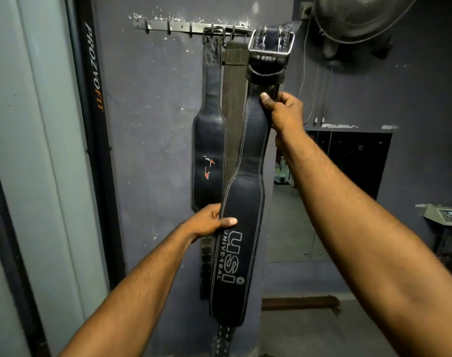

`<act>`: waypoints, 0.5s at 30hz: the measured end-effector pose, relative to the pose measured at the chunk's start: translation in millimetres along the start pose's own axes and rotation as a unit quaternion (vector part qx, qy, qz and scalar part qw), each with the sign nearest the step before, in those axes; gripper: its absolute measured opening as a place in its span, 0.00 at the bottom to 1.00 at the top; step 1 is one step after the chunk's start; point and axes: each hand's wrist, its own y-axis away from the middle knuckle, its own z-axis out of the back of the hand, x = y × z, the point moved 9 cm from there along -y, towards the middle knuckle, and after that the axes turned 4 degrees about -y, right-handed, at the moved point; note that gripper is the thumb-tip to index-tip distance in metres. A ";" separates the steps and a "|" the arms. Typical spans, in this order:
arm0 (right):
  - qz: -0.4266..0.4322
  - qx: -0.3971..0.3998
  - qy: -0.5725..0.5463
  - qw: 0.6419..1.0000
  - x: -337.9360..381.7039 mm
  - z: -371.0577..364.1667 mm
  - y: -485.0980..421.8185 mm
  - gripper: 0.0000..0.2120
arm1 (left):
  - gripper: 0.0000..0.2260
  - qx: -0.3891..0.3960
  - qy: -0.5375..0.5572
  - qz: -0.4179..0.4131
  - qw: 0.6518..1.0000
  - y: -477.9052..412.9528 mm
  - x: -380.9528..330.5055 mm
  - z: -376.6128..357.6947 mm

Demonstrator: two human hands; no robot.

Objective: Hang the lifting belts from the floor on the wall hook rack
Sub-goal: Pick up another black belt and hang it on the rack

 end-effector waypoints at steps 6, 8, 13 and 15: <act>-0.013 0.005 -0.007 1.000 -10.3 10.8 13.4 0.04 | 0.16 0.038 -0.096 0.020 0.994 -0.6 24.6 -12.4; -0.016 0.011 -0.020 1.000 -9.3 13.0 12.5 0.04 | 0.13 0.043 -0.099 0.016 0.994 0.8 16.0 -8.6; -0.023 0.066 -0.004 0.998 -13.7 -1.9 24.5 0.02 | 0.09 -0.115 0.102 -0.142 0.978 -1.3 -120.0 64.1; -0.031 0.094 0.005 0.995 -22.2 -10.5 32.4 0.04 | 0.16 -0.220 0.148 -0.201 0.943 5.5 -177.7 104.1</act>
